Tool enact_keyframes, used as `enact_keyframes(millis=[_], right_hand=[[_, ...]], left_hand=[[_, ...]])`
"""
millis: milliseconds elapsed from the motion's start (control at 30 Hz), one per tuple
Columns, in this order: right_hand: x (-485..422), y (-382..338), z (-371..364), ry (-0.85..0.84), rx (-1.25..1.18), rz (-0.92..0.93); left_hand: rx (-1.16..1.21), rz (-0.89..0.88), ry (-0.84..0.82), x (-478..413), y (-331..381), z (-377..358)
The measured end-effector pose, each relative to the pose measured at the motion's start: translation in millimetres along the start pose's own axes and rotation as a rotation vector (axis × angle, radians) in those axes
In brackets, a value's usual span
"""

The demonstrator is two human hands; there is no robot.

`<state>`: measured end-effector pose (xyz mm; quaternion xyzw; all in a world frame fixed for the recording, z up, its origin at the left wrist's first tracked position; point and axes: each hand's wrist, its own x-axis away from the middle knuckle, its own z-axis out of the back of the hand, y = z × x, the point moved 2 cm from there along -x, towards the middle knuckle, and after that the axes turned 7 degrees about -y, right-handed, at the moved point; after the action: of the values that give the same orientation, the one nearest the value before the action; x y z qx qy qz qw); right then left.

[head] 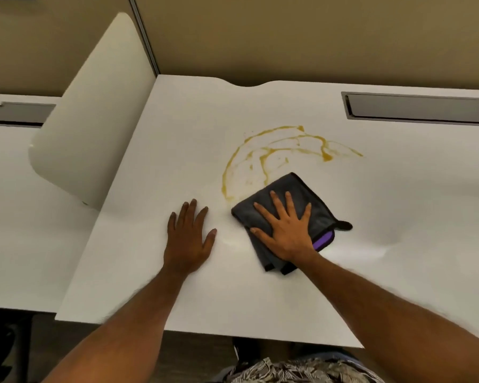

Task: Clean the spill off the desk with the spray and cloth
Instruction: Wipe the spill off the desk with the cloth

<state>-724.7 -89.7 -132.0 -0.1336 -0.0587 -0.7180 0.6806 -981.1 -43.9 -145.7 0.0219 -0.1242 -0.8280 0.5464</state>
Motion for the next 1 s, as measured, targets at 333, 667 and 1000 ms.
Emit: enact_keyframes(millis=[333, 667, 1000], right_hand=[[-16, -51, 2, -0.018, -0.014, 0.140], [8, 5, 0, 0.050, 0.000, -0.060], [-70, -7, 22, -0.017, -0.008, -0.029]], left_hand=[[0.021, -0.017, 0.041, -1, 0, 0], [0.030, -0.037, 0.007, -8, -5, 1], [0.037, -0.070, 0.012, -10, -11, 3]])
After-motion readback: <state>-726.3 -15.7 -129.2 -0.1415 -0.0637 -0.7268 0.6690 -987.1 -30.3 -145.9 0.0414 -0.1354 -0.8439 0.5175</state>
